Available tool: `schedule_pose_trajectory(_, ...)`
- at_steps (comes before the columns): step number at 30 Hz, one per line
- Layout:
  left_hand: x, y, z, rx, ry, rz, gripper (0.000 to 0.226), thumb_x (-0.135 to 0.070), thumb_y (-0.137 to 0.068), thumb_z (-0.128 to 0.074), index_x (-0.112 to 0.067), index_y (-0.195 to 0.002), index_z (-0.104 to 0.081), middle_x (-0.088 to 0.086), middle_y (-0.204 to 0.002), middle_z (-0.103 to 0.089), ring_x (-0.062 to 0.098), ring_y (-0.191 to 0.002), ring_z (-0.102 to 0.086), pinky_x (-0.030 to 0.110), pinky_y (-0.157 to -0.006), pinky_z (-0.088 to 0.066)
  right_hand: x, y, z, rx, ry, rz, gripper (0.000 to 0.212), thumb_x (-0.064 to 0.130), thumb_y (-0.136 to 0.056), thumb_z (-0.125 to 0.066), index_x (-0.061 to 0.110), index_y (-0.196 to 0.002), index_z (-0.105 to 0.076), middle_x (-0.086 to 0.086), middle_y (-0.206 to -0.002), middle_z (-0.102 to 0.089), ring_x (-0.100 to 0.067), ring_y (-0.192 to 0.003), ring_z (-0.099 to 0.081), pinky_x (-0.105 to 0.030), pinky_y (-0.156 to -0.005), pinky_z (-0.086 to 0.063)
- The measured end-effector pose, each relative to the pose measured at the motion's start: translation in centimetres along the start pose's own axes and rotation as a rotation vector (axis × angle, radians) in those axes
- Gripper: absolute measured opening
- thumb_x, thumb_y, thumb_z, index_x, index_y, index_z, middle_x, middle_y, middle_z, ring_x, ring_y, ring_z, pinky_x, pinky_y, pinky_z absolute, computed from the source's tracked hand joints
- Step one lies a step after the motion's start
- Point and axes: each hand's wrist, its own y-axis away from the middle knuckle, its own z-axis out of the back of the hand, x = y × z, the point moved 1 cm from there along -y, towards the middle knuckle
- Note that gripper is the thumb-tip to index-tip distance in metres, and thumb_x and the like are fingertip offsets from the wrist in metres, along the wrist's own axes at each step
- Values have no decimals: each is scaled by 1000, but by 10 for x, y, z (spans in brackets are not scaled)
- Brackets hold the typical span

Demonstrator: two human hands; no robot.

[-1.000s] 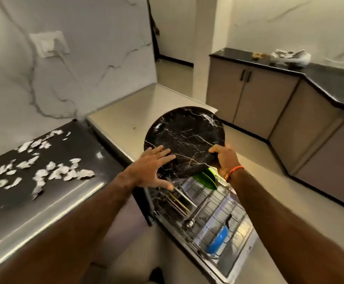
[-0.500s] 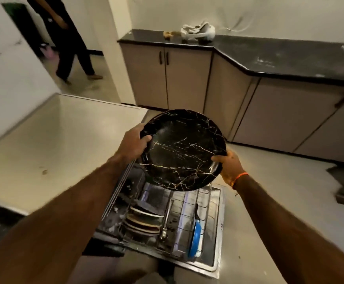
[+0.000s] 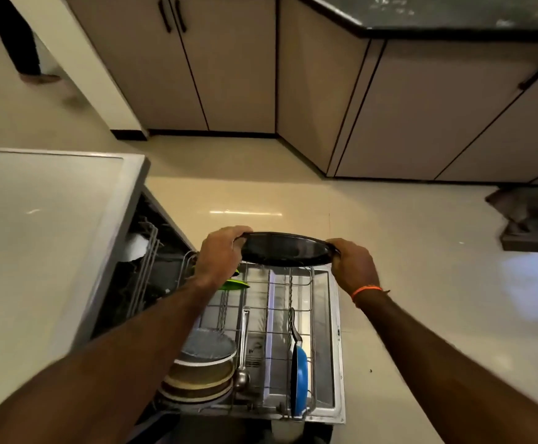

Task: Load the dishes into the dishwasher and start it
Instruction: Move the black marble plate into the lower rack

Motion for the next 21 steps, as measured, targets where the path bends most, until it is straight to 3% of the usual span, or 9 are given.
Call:
schedule_pose_trajectory(7,74,-53,-97,139,56,64,31,-8,-98,-59,-21,-124,-71,1,-114,-72,15,-100,-64,18,-89,-48,-68,-68,-87,76,53,-24,28,11,-93,-54,23,-110,-72,-3,-97,-74,-25,-89,-66,-34,-80,-55)
schedule_pose_trajectory(9,89,-62,-117,158,82,84,31,-8,-98,-60,-21,-123,-72,1,-112,-73,16,-99,-66,22,-87,-53,-86,-77,-109,105,53,-39,27,11,-93,-54,22,-109,-72,-4,-97,-74,-25,-89,-66,-31,-78,-52)
schedule_pose_trajectory(13,113,-71,-148,189,116,96,30,-6,-96,-63,-15,-123,-73,4,-118,-73,18,-107,-67,30,-99,-53,-112,-88,-141,124,51,-66,27,9,-94,-54,19,-110,-73,-6,-99,-74,-26,-90,-65,-30,-79,-51)
schedule_pose_trajectory(21,143,-76,-183,233,5,171,39,-12,-95,-63,-19,-133,-67,7,-128,-70,23,-116,-65,31,-105,-48,-137,-94,-186,250,69,-126,26,13,-96,-52,18,-111,-73,-9,-96,-73,-28,-88,-66,-27,-74,-47)
